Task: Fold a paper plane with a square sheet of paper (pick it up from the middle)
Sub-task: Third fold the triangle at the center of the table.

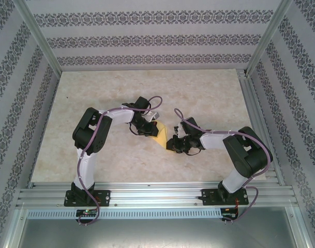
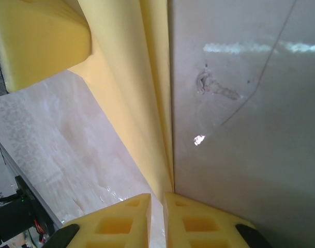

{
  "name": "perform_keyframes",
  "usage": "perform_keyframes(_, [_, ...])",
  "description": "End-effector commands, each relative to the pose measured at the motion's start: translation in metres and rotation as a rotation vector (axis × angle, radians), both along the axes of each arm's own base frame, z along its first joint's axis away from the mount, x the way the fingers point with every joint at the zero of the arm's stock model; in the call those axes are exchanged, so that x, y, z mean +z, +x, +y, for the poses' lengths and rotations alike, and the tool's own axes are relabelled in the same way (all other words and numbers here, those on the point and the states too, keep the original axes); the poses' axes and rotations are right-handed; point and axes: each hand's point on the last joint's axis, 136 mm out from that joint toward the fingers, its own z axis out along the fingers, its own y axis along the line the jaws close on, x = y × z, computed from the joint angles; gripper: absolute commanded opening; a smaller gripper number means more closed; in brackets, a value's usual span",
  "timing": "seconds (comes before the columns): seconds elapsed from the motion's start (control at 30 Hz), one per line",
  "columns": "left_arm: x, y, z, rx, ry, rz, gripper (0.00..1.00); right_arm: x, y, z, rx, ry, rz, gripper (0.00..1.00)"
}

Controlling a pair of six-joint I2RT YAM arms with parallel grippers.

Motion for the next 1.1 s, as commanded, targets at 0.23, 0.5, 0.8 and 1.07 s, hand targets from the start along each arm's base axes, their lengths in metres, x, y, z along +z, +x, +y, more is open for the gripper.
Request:
perform_keyframes(0.23, [-0.034, -0.008, 0.019, -0.004, 0.106, 0.048, 0.01, -0.018, -0.044, -0.010, 0.088, -0.096, 0.142, 0.15])
perform_keyframes(0.5, [-0.031, -0.007, 0.015, -0.014, 0.089, 0.051, 0.01, 0.050, 0.004, 0.006, 0.040, 0.017, -0.048, 0.16])
perform_keyframes(0.8, [-0.031, -0.006, 0.013, -0.017, 0.081, 0.051, 0.02, 0.050, 0.045, 0.020, 0.000, 0.051, -0.079, 0.15])
perform_keyframes(1.07, [-0.033, -0.007, 0.014, -0.021, 0.085, 0.055, 0.02, 0.018, 0.056, 0.015, -0.031, -0.016, -0.039, 0.15])
